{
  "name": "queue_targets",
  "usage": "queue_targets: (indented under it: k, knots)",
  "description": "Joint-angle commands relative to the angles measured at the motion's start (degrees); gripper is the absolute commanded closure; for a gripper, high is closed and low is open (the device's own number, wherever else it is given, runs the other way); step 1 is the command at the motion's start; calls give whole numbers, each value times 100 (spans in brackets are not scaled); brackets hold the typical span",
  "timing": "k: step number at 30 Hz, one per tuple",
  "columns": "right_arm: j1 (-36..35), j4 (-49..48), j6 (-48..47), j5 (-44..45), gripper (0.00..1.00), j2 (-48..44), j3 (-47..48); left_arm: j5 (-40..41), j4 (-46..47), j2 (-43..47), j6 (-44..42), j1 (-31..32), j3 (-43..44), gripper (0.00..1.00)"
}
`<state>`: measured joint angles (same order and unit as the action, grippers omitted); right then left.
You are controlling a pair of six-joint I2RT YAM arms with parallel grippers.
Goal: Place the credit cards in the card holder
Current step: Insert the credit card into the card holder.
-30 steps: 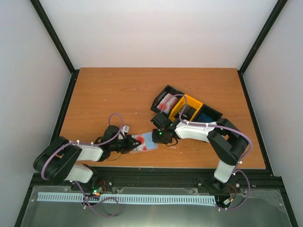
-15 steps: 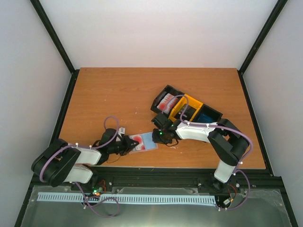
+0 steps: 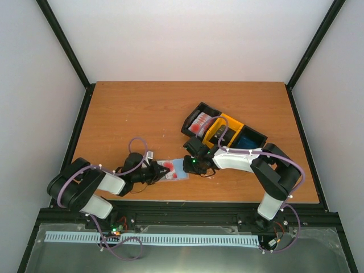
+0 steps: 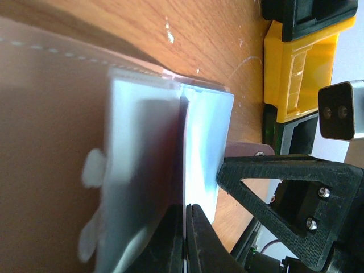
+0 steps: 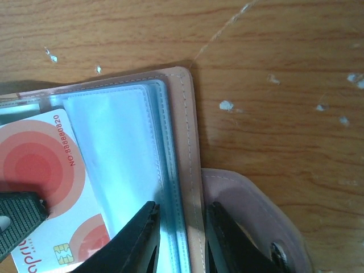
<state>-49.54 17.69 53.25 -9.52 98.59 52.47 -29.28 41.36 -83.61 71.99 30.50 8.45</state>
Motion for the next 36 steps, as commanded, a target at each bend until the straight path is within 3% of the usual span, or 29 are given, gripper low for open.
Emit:
queue_targets:
  k: [1,14,26,36]
  knots:
    - [-82,181,115,-166,76,162,-222,-170,314,-288,-283,64,230,99]
    - [-79,130,133,-184,77,161,-227,-198,441,-710,-176,198,348,99]
    - [-82,120,67,-174,77,173,-193,-403,-490,-803,-617,342,916,99]
    - [-82,125,62,-150,77,146,-189,154,-2350,-222,-970,342,1329,76]
